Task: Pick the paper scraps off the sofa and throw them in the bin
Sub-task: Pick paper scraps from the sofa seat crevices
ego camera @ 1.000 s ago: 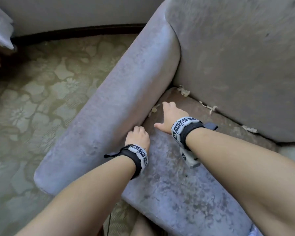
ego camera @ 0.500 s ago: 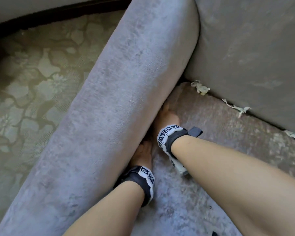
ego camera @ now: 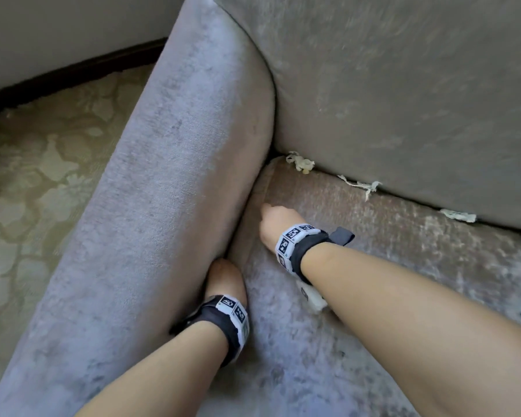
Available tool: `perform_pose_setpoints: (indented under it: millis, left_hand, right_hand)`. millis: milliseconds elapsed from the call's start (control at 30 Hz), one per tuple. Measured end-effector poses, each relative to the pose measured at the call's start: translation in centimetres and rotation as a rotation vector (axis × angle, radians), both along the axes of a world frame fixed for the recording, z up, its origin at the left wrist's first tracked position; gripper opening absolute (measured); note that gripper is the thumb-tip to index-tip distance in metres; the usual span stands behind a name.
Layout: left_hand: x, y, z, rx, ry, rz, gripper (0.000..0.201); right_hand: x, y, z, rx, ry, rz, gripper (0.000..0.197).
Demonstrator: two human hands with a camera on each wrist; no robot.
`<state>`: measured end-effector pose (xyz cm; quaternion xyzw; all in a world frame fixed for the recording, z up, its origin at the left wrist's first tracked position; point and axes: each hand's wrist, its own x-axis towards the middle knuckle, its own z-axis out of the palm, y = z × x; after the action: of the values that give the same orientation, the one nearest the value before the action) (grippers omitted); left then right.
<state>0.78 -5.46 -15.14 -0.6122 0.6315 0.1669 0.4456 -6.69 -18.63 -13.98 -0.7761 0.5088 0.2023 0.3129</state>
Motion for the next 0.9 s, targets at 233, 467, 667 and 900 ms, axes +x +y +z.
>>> perform_pose_setpoints:
  millis: [233, 467, 667, 900]
  left_hand:
    - [-3.5, -5.8, 9.6, -0.03, 0.17, 0.428, 0.034]
    - [-7.5, -13.3, 17.2, -0.216, 0.297, 0.411, 0.03]
    - [-7.4, -19.3, 14.7, -0.326, 0.306, 0.461, 0.031]
    - [-7.2, -24.1, 5.8, -0.425, 0.36, 0.762, 0.061]
  right_hand:
    - [-11.2, -2.7, 7.6, 0.004, 0.112, -0.25, 0.016]
    - [-18.0, -4.2, 13.5, -0.088, 0.148, -0.553, 0.027]
    - [-19.2, -5.7, 10.1, -0.049, 0.139, -0.696, 0.026]
    - [-17.1, -7.3, 1.4, 0.03, 0.049, -1.039, 0.073]
